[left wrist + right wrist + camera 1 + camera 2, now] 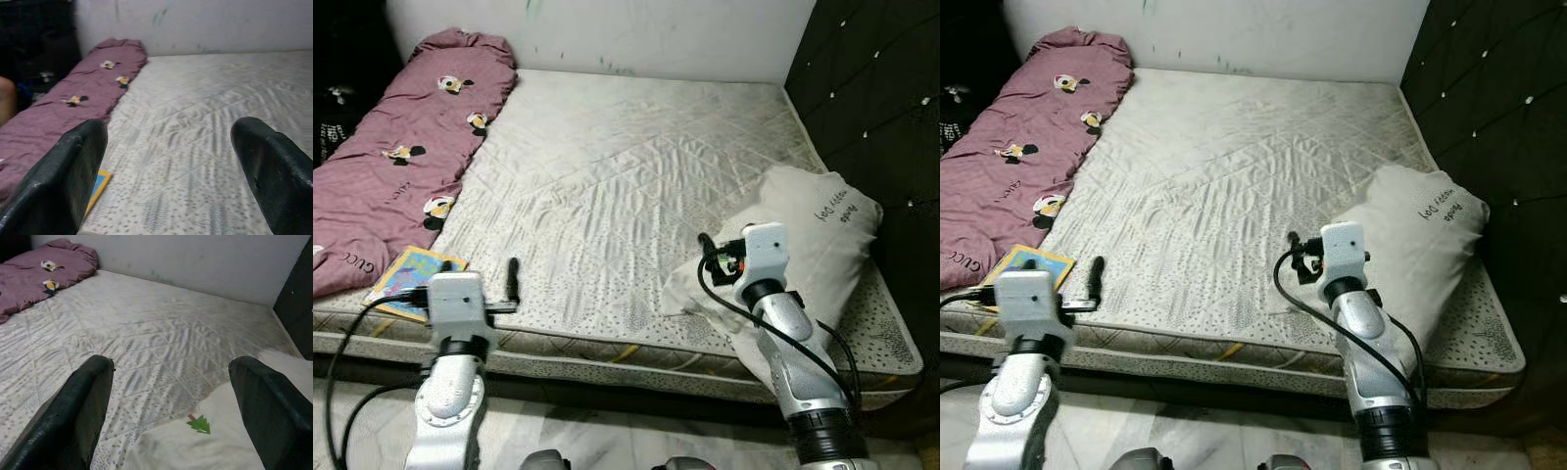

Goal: Clean up the room

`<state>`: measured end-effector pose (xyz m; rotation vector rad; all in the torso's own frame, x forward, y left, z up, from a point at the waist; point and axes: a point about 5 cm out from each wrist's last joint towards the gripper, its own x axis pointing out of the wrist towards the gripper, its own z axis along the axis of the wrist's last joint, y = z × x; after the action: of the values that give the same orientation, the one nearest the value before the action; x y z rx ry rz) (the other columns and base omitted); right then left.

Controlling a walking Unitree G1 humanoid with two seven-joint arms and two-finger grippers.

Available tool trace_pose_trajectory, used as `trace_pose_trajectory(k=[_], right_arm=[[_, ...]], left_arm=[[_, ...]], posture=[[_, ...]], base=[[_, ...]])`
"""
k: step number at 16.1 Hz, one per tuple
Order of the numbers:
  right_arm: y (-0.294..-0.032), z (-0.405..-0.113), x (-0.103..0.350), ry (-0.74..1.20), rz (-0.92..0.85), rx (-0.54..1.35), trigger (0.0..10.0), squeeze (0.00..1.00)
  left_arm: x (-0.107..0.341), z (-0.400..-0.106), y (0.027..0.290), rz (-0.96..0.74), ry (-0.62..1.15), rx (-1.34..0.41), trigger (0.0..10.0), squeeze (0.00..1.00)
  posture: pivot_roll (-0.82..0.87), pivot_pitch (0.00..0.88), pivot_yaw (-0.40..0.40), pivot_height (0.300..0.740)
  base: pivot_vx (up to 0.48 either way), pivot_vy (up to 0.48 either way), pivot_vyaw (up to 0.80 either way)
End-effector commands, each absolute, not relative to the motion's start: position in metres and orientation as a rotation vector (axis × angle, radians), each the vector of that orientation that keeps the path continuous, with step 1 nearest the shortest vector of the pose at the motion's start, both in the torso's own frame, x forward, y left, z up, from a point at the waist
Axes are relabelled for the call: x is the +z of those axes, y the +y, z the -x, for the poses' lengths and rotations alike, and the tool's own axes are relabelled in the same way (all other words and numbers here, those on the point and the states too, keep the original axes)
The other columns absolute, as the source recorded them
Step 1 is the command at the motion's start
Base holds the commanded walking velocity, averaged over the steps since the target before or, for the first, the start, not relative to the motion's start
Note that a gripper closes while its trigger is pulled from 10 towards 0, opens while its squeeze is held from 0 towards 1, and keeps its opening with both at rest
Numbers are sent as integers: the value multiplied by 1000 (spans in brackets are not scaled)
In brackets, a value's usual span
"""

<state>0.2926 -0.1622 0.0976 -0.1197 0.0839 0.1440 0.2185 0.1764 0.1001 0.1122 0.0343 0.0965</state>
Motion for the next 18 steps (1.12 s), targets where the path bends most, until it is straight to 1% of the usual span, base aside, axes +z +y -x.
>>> trace_pose_trajectory(k=[1,9,12,15,17,18], right_arm=[[-165,-293,102,78,110,129,10000,0],[-168,-296,106,68,80,101,10000,0],[-169,-292,107,57,92,155,10000,0],[-172,-294,103,104,88,161,10000,0],[-163,-293,101,114,94,213,10000,0],[-157,-292,101,104,133,239,10000,0]], left_arm=[[105,-219,175,-110,13,89,10000,0],[108,-221,175,-100,3,99,10000,0],[109,-222,175,-95,-2,101,10000,0],[109,-224,176,-95,-4,107,10000,0],[109,-224,176,-94,-7,110,10000,0],[110,-223,176,-87,-16,116,10000,0]], posture=[[-11,0,-18,740],[-11,0,-33,740],[-13,0,-35,740],[-14,0,-40,740],[-15,0,-39,740],[-13,0,-40,740]], base=[[0,-281,-600],[0,-294,-766],[0,-294,0],[0,-290,0],[0,-144,0],[0,0,0]])
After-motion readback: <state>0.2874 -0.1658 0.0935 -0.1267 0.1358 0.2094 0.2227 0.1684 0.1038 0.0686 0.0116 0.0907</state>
